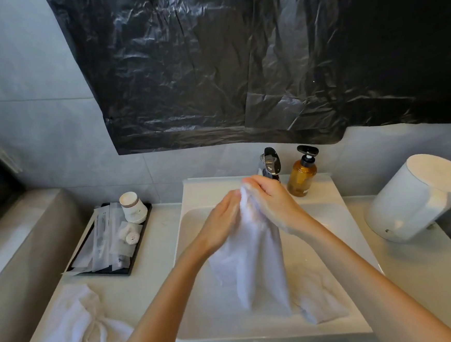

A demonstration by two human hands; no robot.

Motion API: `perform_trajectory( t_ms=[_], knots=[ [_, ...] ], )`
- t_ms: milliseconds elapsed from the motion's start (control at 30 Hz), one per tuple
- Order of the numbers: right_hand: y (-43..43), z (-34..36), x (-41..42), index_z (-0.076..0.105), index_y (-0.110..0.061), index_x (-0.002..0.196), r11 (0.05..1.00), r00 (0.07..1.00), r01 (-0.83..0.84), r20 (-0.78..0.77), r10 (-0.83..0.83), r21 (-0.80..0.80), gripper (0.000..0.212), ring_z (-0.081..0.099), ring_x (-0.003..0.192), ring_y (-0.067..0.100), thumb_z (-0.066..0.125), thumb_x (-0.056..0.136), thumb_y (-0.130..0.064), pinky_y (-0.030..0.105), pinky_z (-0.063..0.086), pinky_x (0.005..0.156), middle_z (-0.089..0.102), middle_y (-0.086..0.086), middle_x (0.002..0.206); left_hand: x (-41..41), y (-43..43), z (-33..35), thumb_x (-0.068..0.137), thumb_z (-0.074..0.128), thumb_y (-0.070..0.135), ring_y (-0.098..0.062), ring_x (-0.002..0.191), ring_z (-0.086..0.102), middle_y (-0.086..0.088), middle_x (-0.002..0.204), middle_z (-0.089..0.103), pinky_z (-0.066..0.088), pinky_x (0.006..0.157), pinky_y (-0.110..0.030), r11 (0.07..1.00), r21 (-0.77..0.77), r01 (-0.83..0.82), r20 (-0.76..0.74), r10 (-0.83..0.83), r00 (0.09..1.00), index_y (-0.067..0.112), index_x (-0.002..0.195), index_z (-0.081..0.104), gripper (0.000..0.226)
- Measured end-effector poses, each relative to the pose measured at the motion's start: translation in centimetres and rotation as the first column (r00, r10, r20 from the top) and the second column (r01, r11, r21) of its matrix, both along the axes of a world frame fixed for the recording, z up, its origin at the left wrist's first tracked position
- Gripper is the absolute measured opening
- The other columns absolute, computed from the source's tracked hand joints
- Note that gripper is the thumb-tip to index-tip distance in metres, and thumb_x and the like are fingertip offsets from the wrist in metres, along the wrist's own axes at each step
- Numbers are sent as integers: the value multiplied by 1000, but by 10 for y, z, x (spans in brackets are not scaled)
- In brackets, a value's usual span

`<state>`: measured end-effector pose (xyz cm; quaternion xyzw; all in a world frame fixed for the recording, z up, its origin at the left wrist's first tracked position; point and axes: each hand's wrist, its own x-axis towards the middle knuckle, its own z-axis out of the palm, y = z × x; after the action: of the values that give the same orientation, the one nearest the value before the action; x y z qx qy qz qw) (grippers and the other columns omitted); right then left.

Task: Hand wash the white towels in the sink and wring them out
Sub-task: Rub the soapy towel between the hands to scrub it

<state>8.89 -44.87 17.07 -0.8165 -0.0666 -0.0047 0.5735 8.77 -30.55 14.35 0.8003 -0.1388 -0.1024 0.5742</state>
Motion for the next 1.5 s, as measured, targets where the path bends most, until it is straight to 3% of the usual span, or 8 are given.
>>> perform_trajectory(
  t_ms=[333,433,567,900,1067,1233,1400,1500],
  knots=[
    [-30,-61,-18,40,-17,59,968,974,-122,-212,75,-217,68,33,56,15,39,78,-82,34,23,58,33,2,59,13,-3,21,101,47,37,-12,63,32,-1,66,32,27,59,-30,960,-187,-210,172,242,955,14,65,37,43],
    [-46,-68,-21,42,-19,60,989,966,-86,-254,52,-121,44,32,52,4,59,92,-44,25,22,53,34,-12,55,26,11,24,100,48,40,-13,63,30,-2,66,30,25,59,-32,920,-177,-350,170,379,910,16,66,36,43],
    [-64,-38,-13,57,-15,71,986,985,159,-81,-154,58,25,42,60,3,57,95,-24,21,33,58,46,-6,65,30,31,18,97,50,45,-20,56,37,-2,56,40,30,57,-38,852,207,-481,373,386,844,8,68,41,48],
    [17,-38,-24,55,-24,72,919,927,374,-35,-373,121,27,51,58,-3,51,99,-26,17,40,60,57,-16,59,1,-55,-12,104,35,42,-13,60,50,3,60,58,43,66,-32,839,-153,-522,-205,490,847,16,63,52,51],
    [-5,-43,-5,56,-18,74,810,817,576,-76,-571,111,31,55,71,16,46,100,-32,30,43,67,58,-2,70,-30,-85,-18,102,39,40,-11,68,62,-3,70,69,49,63,-27,905,-102,-413,-118,401,908,15,70,64,48],
    [17,-44,-26,60,-24,79,958,960,280,-34,-279,66,26,57,68,7,47,99,-35,21,46,67,63,-6,73,5,-67,-12,102,38,36,-22,63,53,-3,59,60,41,61,-33,817,-128,-563,-296,510,808,13,60,53,50],
    [10,-34,6,56,-15,63,726,755,656,-201,-625,207,44,58,66,18,47,98,-39,28,43,59,59,1,61,-28,-83,-6,102,36,39,-17,75,65,-4,78,71,48,65,-28,853,-138,-503,-282,453,846,17,75,65,45],
    [31,-44,-17,60,-18,66,836,849,528,-124,-514,150,43,60,68,14,46,98,-43,30,47,66,62,-5,63,2,-70,-9,102,38,28,-20,68,51,-2,80,62,33,53,-22,852,-9,-523,-198,511,836,15,83,56,29]
  ],
)
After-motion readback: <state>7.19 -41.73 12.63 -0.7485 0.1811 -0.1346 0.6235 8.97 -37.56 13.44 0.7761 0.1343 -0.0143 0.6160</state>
